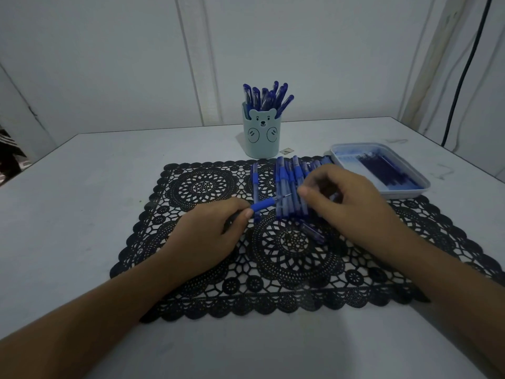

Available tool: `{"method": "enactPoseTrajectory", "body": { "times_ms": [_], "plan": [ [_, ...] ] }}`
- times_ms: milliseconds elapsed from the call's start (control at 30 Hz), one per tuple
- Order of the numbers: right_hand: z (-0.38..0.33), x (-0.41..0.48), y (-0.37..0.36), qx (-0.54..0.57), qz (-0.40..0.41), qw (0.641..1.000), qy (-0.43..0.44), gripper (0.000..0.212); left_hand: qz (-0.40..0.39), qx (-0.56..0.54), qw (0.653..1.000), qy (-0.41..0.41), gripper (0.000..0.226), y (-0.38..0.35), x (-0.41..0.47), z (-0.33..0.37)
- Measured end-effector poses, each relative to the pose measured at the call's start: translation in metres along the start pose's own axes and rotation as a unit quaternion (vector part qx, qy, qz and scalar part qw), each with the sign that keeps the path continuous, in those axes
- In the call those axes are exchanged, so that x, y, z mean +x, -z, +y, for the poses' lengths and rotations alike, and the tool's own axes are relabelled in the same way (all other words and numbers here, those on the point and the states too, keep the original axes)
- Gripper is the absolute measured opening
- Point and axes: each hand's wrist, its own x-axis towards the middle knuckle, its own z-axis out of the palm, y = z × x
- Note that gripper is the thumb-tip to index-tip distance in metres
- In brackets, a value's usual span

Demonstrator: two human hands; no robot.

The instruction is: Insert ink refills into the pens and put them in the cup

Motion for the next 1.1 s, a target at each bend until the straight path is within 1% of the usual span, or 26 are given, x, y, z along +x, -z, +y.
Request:
{"method": "enactPoseTrajectory", "body": {
  "times_ms": [33,100,133,200,267,333,400,467,500,533,567,600,633,667,733,800,900,967,1033,1100],
  "plan": [
    [-0.001,0.000,-0.002,0.011,-0.008,1.000,-0.004,0.004,-0.006,0.001,1.000,-0.006,0.042,0.000,0.000,0.001],
    [-0.002,-0.001,-0.007,0.007,-0.057,0.998,-0.009,0.012,-0.021,0.006,1.000,-0.017,0.042,0.000,0.000,0.002],
    [-0.002,-0.001,-0.009,0.000,-0.077,0.997,-0.016,0.013,-0.025,0.008,0.999,-0.020,0.041,0.000,0.000,0.003],
    [-0.003,0.001,-0.007,0.012,-0.087,0.995,-0.037,0.012,-0.030,0.009,0.999,-0.022,0.041,0.000,0.000,0.004],
    [-0.002,0.003,-0.002,0.054,-0.080,0.993,-0.064,0.013,-0.025,0.004,0.999,-0.023,0.040,0.000,0.000,0.003],
    [0.004,0.007,0.006,0.087,-0.046,0.990,-0.099,0.012,-0.006,-0.005,1.000,-0.015,0.039,0.000,0.000,0.000],
    [0.014,0.012,0.015,0.156,0.012,0.977,-0.144,0.014,0.018,-0.014,1.000,-0.002,0.037,-0.001,0.000,-0.002],
    [0.023,0.019,0.024,0.243,0.100,0.946,-0.189,0.016,0.034,-0.020,0.999,0.012,0.038,-0.002,0.001,-0.005],
    [0.027,0.022,0.028,0.258,0.157,0.931,-0.205,0.016,0.040,-0.021,0.999,0.018,0.039,-0.003,0.001,-0.005],
    [0.031,0.024,0.033,0.244,0.213,0.922,-0.211,0.015,0.045,-0.021,0.998,0.023,0.040,-0.003,0.001,-0.006],
    [0.036,0.025,0.036,0.200,0.262,0.921,-0.206,0.013,0.049,-0.021,0.998,0.026,0.040,-0.003,0.002,-0.006],
    [0.039,0.025,0.038,0.134,0.296,0.927,-0.189,0.009,0.050,-0.019,0.998,0.028,0.040,-0.003,0.002,-0.007],
    [0.041,0.023,0.037,0.056,0.309,0.935,-0.166,0.005,0.050,-0.018,0.998,0.028,0.040,-0.003,0.002,-0.006],
    [0.041,0.022,0.035,-0.020,0.306,0.941,-0.141,0.001,0.051,-0.017,0.998,0.026,0.038,-0.003,0.001,-0.006],
    [0.043,0.019,0.029,-0.132,0.268,0.950,-0.096,0.002,0.055,-0.020,0.998,0.021,0.037,-0.003,0.001,-0.006],
    [0.048,0.019,0.021,-0.205,0.216,0.952,-0.077,0.004,0.056,-0.024,0.998,0.018,0.037,-0.003,0.001,-0.005],
    [0.055,0.020,0.015,-0.293,0.150,0.941,-0.073,0.006,0.054,-0.025,0.998,0.014,0.037,-0.003,0.001,-0.005],
    [0.058,0.019,0.014,-0.349,0.102,0.928,-0.087,0.011,0.052,-0.023,0.998,0.010,0.037,-0.003,0.001,-0.006],
    [0.059,0.019,0.014,-0.369,0.079,0.921,-0.100,0.016,0.051,-0.019,0.998,0.007,0.038,-0.004,0.001,-0.007],
    [0.058,0.021,0.017,-0.336,0.099,0.932,-0.098,0.017,0.052,-0.021,0.998,0.004,0.038,-0.004,0.001,-0.007]
  ]
}}
